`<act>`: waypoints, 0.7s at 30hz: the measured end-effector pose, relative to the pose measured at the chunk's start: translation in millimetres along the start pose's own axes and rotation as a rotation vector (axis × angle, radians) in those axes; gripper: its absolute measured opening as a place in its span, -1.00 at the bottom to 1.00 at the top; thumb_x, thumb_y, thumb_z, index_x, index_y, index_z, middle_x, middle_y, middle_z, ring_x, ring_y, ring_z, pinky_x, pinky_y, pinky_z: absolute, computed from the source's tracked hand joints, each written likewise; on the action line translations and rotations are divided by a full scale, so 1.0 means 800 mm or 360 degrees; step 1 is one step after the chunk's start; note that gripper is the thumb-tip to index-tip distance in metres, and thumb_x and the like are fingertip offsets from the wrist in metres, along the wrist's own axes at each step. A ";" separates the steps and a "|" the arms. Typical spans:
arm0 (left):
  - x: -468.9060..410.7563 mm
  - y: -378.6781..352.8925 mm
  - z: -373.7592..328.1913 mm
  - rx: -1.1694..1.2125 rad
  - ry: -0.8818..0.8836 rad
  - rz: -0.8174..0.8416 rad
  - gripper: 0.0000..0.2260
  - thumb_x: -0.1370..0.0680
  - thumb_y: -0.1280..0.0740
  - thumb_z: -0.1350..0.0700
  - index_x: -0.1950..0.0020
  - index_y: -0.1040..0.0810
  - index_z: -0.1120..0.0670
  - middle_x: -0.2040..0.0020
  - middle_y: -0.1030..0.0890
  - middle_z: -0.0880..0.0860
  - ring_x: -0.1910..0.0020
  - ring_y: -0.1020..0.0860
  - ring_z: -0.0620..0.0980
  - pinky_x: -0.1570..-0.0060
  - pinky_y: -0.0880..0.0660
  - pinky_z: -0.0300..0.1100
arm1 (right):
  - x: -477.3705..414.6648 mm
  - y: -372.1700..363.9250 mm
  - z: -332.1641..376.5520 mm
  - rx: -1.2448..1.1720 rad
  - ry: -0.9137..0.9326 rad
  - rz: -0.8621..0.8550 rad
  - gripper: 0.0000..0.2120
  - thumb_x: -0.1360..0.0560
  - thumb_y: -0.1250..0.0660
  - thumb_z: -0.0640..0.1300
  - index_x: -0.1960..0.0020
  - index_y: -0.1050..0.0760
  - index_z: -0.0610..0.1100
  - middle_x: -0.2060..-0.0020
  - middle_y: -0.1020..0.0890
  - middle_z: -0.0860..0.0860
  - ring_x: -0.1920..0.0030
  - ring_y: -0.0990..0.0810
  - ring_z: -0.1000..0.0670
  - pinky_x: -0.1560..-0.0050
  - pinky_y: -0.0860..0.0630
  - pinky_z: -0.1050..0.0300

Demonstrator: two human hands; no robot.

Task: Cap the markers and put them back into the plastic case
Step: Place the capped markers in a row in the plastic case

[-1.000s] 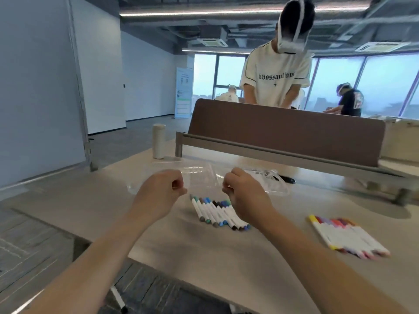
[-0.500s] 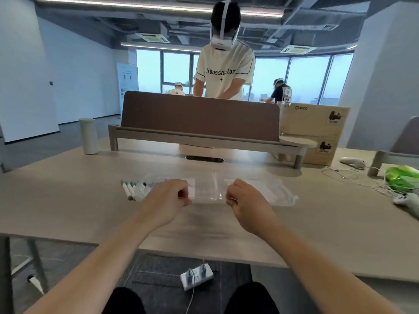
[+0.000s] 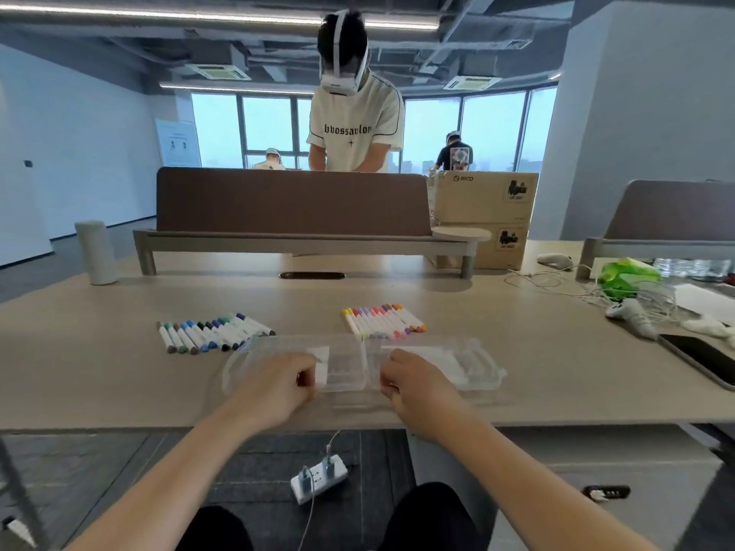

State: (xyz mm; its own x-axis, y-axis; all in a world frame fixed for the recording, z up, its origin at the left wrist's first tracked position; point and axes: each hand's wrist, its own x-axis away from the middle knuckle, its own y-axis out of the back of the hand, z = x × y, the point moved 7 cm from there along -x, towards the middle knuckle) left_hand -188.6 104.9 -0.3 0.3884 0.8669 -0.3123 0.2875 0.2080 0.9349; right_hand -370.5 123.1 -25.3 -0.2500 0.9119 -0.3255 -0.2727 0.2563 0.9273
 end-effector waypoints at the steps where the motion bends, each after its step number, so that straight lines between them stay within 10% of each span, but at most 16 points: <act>1: 0.001 -0.003 0.002 0.0009 -0.0001 0.0035 -0.88 -0.58 -0.32 0.05 0.15 -0.54 -0.02 -0.03 -0.63 -0.13 0.10 -0.52 -0.20 0.30 -0.16 -0.45 | 0.001 -0.003 0.001 0.0005 -0.0005 0.0029 -0.89 -0.61 -0.21 -0.17 -0.03 -0.51 -0.13 0.01 -0.47 0.01 0.04 -0.42 0.01 0.04 -0.32 0.19; 10: -0.007 -0.035 0.023 0.0279 0.0068 0.0369 -0.91 -0.51 -0.43 0.01 0.16 -0.58 -0.03 0.14 -0.61 -0.12 0.13 -0.56 -0.17 0.06 -0.47 -0.28 | -0.004 -0.014 -0.001 -0.0071 -0.0133 0.0198 -0.80 -0.61 -0.20 -0.06 0.02 -0.57 -0.10 0.05 -0.57 0.01 0.07 -0.54 0.00 0.01 -0.52 0.09; 21: -0.021 -0.041 0.020 0.0313 0.0062 0.0437 -0.76 -0.55 -0.35 -0.15 0.21 -0.58 -0.04 0.28 -0.59 -0.12 0.32 -0.50 -0.21 0.26 -0.39 -0.28 | -0.013 -0.019 -0.015 -0.0333 -0.0258 0.0224 -0.85 -0.60 -0.27 -0.07 0.02 -0.60 -0.08 0.08 -0.60 0.04 0.08 -0.54 0.03 0.09 -0.41 0.20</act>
State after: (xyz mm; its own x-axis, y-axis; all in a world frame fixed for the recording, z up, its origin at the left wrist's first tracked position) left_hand -190.7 76.4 -28.0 0.4420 0.8960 -0.0428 0.3414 -0.1239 0.9317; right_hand -374.7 106.2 -38.2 -0.1520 0.9774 -0.1472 -0.4357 0.0674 0.8976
